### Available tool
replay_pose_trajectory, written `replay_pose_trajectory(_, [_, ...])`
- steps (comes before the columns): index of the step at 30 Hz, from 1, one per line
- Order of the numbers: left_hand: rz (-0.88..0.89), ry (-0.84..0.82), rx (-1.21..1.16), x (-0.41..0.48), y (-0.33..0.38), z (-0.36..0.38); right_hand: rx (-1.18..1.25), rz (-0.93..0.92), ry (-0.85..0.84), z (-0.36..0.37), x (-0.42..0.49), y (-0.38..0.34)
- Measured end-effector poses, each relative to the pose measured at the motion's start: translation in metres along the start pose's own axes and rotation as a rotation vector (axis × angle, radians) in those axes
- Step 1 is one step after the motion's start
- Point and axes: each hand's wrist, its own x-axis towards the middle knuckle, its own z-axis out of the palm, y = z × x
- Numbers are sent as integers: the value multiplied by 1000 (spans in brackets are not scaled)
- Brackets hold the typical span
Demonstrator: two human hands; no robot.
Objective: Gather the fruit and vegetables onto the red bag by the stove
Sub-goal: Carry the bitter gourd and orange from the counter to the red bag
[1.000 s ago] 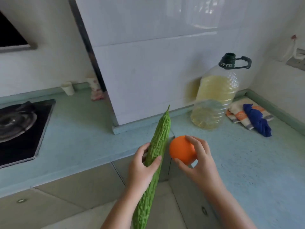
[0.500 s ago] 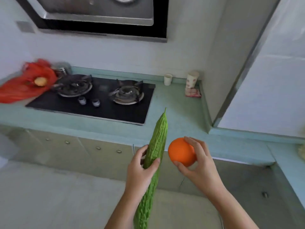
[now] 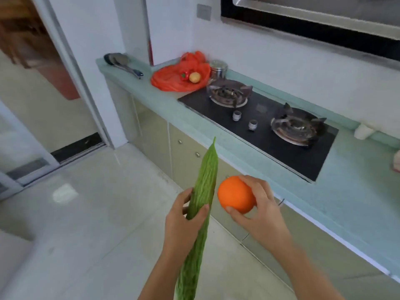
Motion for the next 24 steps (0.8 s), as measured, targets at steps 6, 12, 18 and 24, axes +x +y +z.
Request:
replay_pose_trajectory(6, [-82,234,-55,20,-18,-66,53,-135,-186,74,54,-24])
replay_pose_trajectory(12, [-126,354,-11,74,-23,-112,122,-240,-295,140,122,-40])
replay_pose_trajectory(18, [-96,341,130,177,2,-148,138,-257,-251,186,220,-52])
replay_pose_trajectory(24, [-64,359,182,264,27,-169,165,-285,-251,213,312,-56])
